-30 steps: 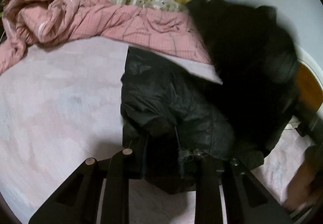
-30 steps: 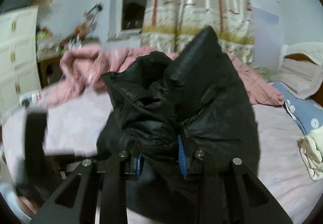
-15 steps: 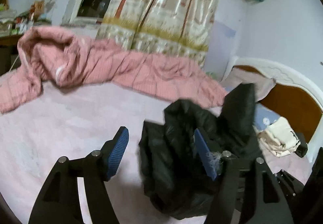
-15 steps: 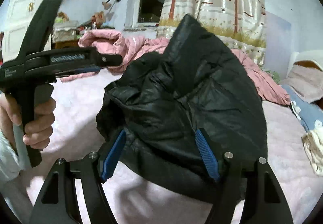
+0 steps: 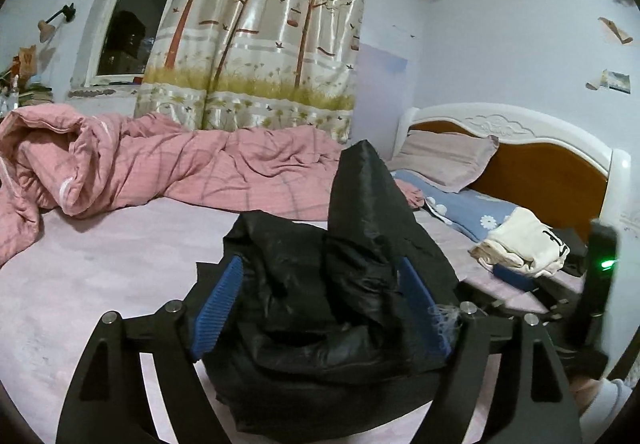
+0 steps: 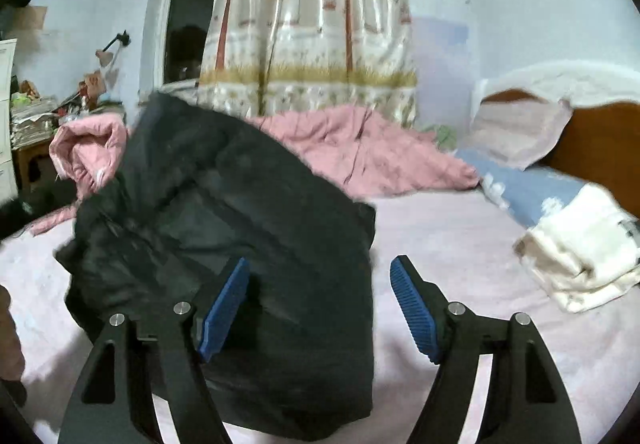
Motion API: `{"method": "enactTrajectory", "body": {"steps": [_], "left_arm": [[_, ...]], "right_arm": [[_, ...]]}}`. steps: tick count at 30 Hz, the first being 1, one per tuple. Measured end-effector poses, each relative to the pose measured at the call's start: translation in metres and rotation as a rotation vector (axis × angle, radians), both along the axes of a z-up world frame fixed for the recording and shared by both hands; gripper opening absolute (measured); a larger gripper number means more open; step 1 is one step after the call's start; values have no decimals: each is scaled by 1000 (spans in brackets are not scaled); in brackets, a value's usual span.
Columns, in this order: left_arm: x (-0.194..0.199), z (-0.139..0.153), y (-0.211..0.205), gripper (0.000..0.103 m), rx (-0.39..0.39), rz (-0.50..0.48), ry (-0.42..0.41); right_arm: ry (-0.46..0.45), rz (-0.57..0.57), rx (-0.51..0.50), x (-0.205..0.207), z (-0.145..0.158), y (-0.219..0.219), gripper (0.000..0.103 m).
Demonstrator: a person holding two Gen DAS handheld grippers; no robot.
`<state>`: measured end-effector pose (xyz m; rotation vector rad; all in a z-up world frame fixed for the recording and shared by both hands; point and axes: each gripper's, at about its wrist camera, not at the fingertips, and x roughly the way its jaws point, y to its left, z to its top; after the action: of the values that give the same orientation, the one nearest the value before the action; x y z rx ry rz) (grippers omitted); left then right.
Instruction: Fold large clothes
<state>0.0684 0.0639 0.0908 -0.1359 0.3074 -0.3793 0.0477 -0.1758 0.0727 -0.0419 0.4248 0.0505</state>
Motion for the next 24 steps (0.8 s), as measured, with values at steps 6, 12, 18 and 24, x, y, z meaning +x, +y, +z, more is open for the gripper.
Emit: {"method": "enactTrajectory", "body": {"steps": [6,12,18,24], "left_arm": [[6,-5,-1,82,6,8,10],[11,-9,0,83,31,47,28],[38,-29,1,91,178,221,125],[65,-55,18,96,171,289,293]], "right_arm": [[181,172,169,20,-32,-2,83],[200,286,36,10,-42,24,83],[205,315,14,10,-41,31,83],[149,282,0,7,-35,32,83]]}}
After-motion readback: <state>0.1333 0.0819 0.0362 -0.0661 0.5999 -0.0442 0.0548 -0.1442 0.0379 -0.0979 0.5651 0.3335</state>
